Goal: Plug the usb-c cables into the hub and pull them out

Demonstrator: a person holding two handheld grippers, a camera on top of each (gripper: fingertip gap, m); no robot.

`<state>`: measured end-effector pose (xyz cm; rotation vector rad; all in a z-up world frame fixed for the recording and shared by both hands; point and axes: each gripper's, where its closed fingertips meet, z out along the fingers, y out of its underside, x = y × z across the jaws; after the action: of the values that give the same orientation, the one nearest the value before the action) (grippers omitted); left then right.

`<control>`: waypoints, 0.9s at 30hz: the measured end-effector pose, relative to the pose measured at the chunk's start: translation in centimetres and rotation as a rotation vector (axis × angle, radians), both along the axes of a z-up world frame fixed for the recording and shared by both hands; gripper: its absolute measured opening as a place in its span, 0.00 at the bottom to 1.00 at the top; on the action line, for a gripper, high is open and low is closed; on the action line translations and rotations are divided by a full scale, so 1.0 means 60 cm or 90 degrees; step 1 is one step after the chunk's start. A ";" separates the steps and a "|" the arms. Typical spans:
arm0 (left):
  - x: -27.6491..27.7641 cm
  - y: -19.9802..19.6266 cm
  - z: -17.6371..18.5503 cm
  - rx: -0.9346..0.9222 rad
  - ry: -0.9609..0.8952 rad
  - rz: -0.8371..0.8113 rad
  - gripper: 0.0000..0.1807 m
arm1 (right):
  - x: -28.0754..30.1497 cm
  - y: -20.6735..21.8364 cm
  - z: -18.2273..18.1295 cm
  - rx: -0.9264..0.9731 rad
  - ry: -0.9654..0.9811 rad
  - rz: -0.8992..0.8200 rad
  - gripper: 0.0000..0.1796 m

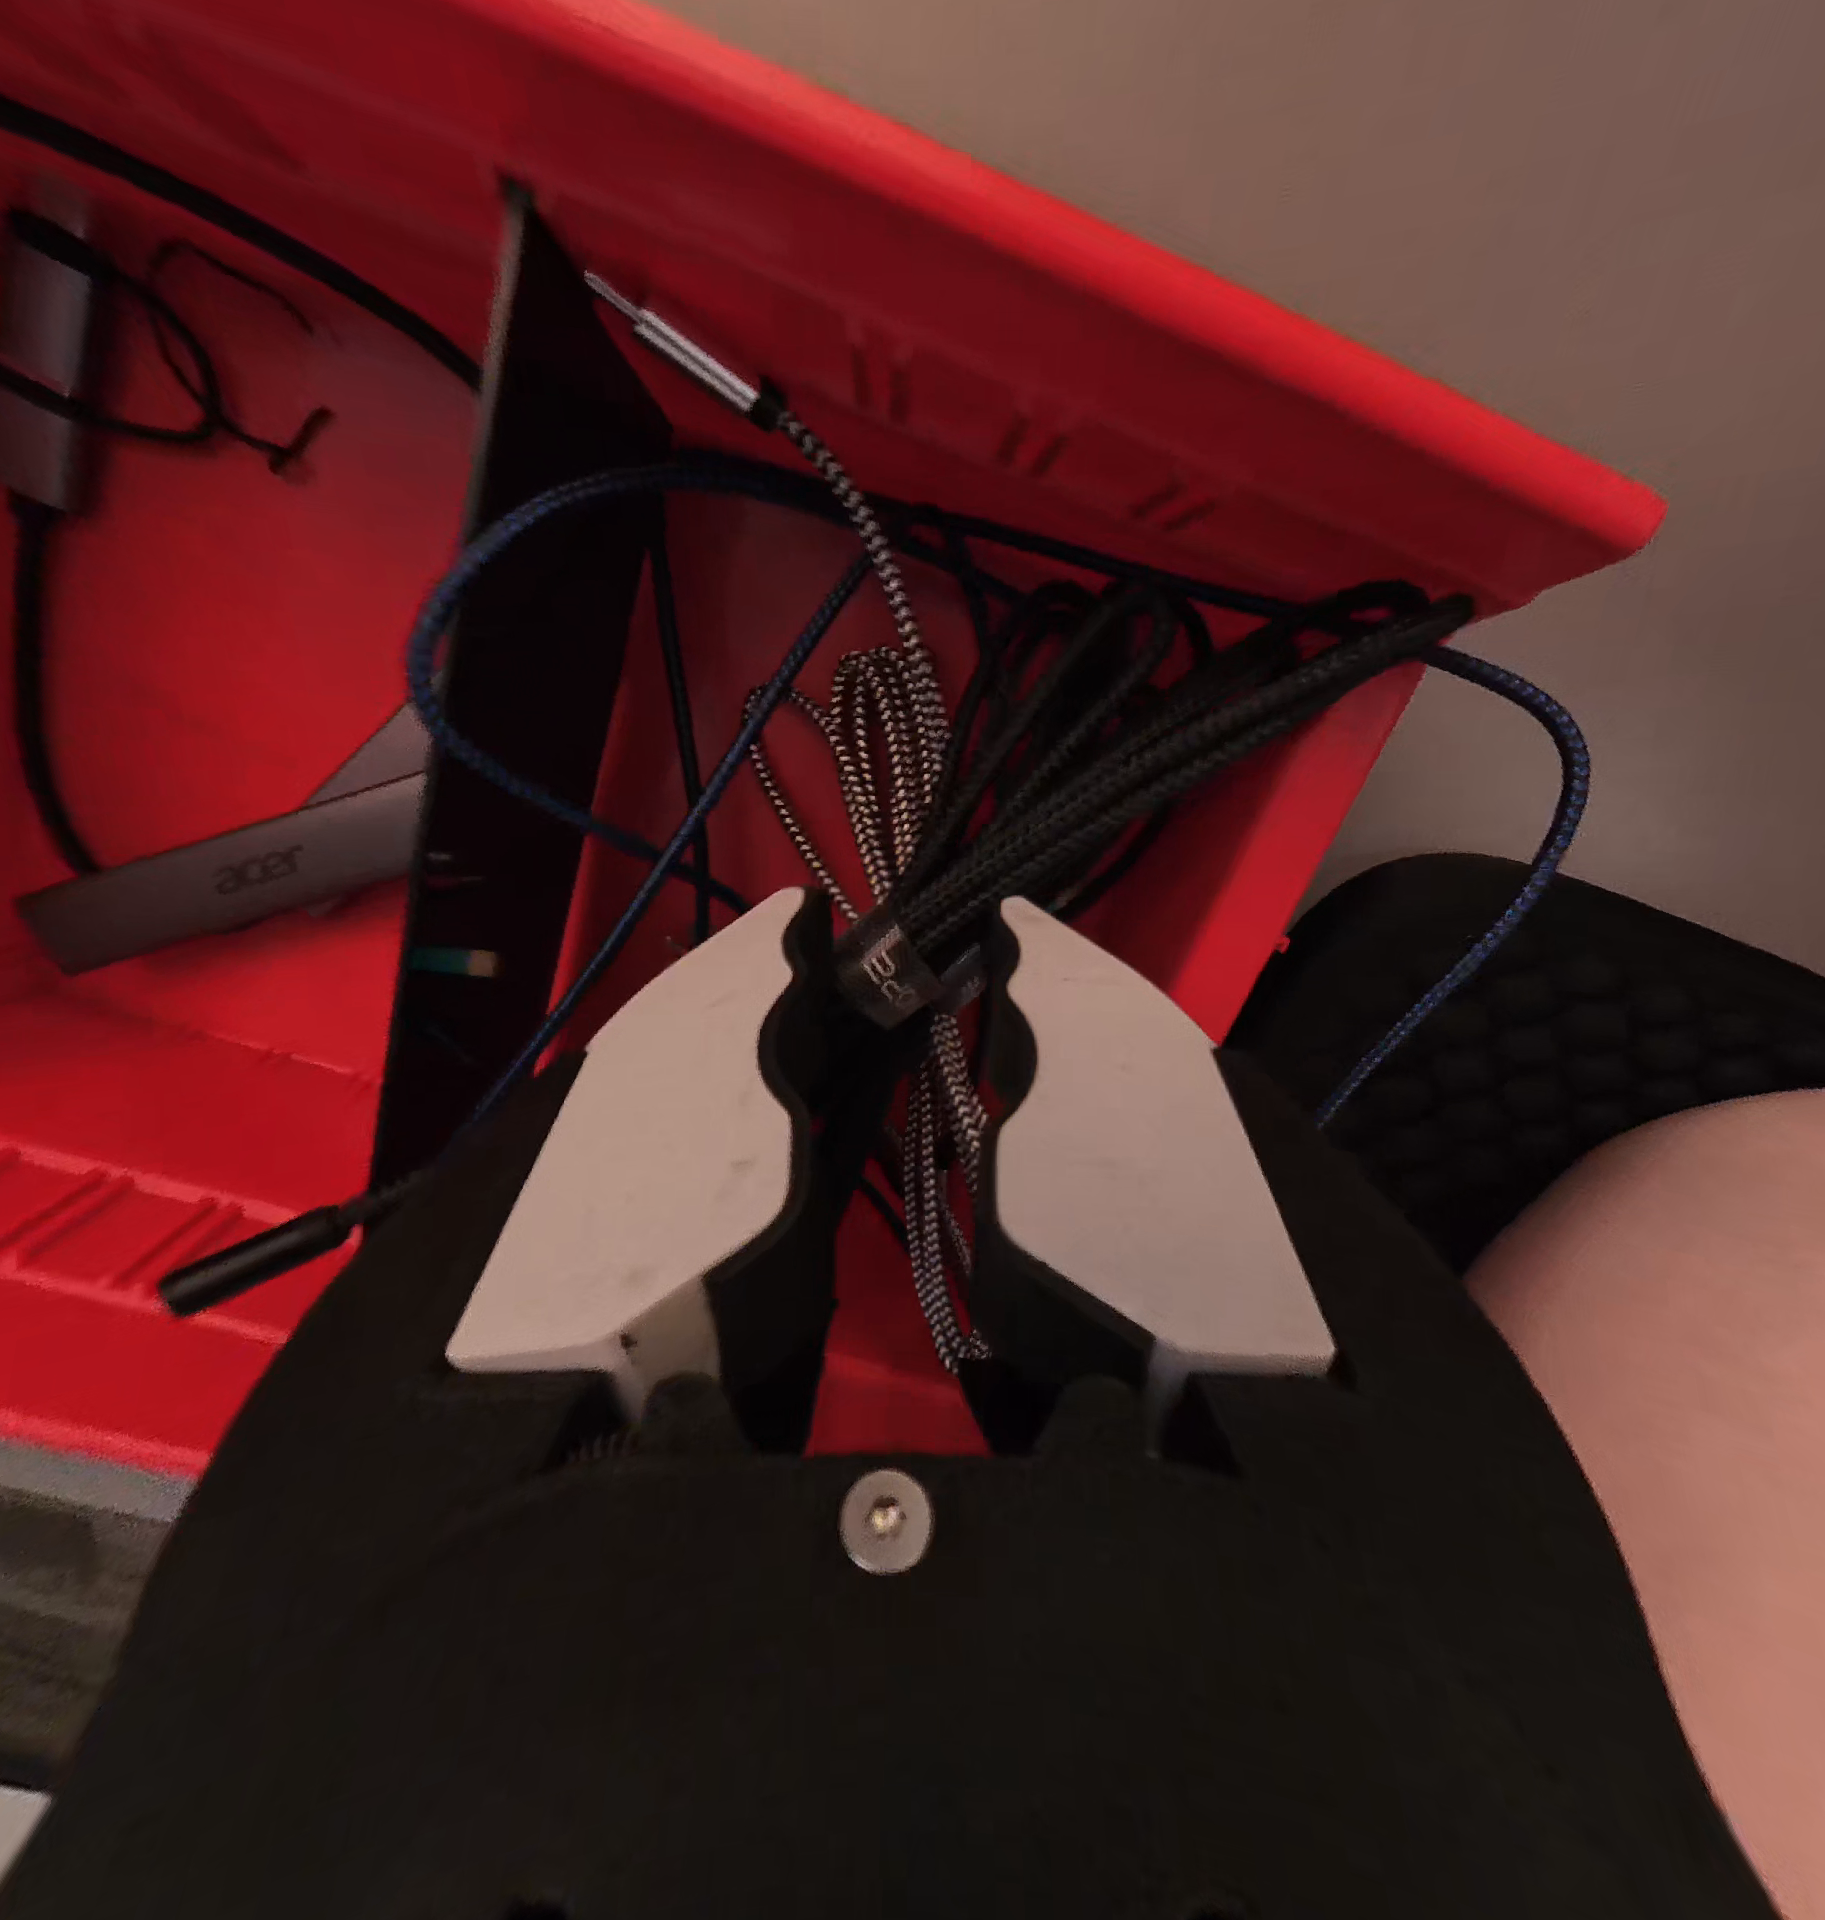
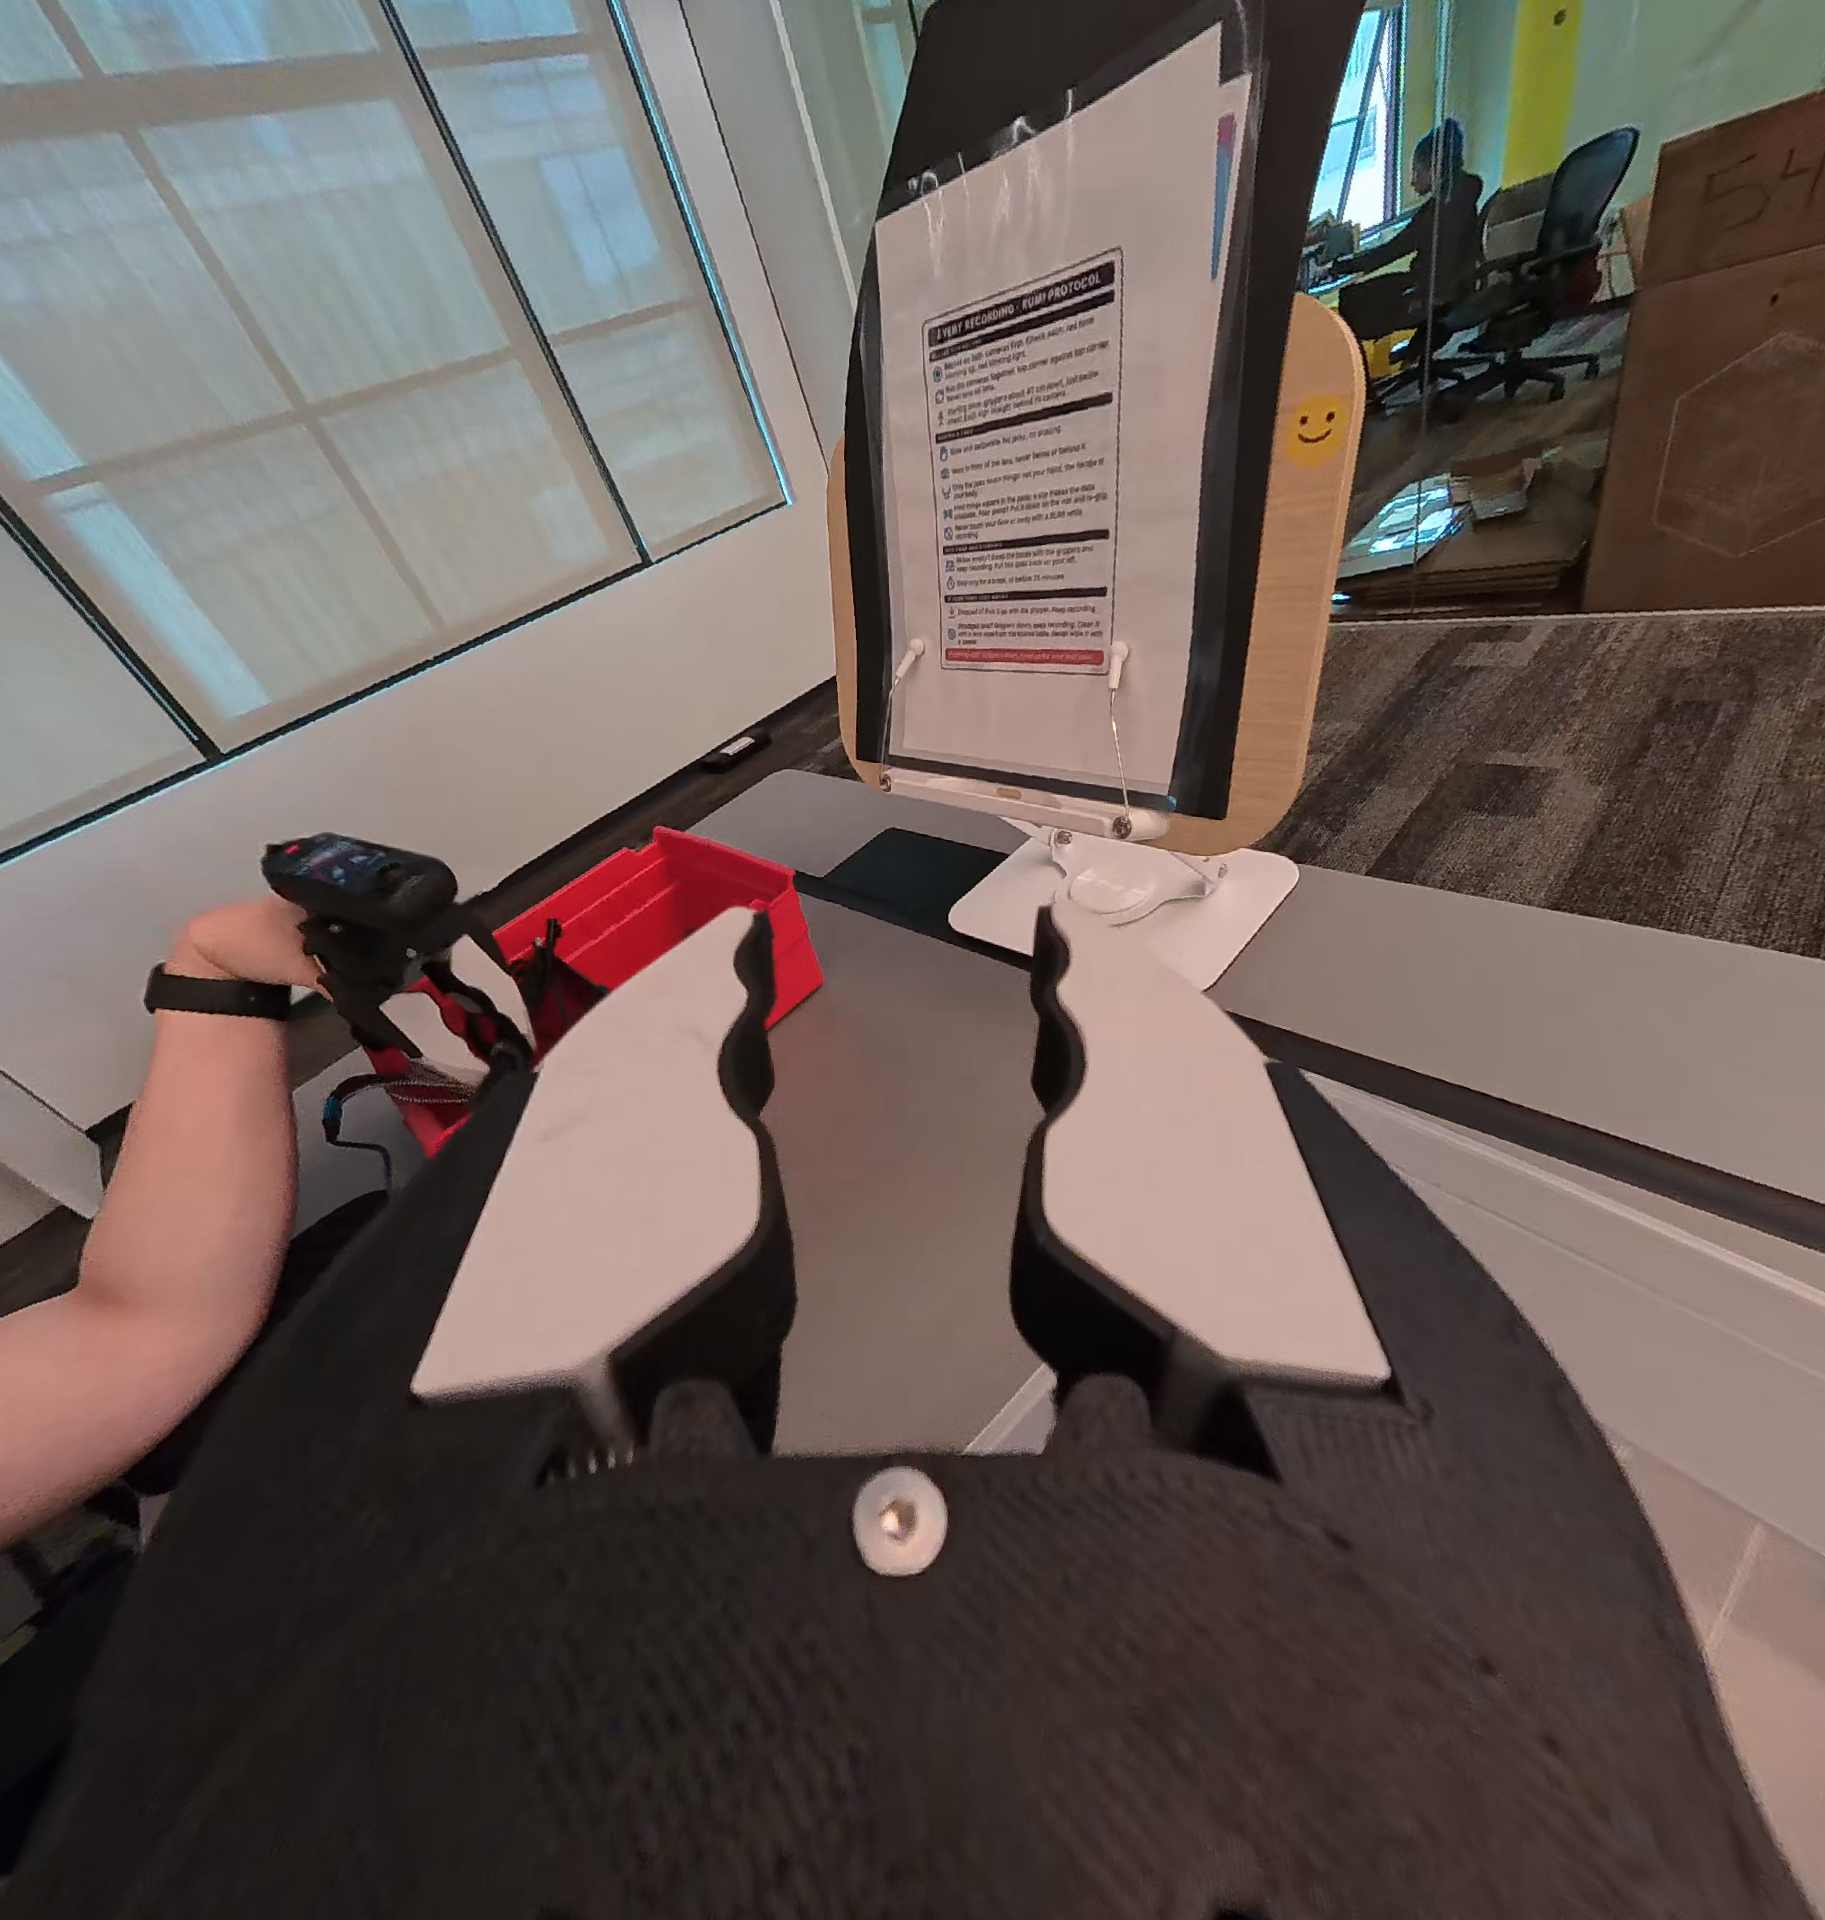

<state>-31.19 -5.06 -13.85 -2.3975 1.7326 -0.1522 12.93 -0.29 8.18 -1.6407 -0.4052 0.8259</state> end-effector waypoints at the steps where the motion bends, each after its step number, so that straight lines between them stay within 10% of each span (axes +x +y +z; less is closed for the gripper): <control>1: -0.002 0.003 0.007 0.010 0.000 0.006 0.15 | 0.000 0.001 -0.001 -0.001 0.000 0.000 0.27; 16: 0.100 0.020 0.261 0.249 -0.352 0.079 0.10 | 0.010 0.004 -0.001 -0.002 0.008 -0.016 0.27; 27: 0.412 0.000 0.105 0.062 -0.253 0.032 0.10 | 0.020 0.000 0.004 0.009 -0.006 -0.034 0.27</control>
<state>-6.46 -5.05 -7.54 -2.1570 1.4622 -0.4877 14.13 -0.27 8.41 -1.6363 -0.3710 0.7749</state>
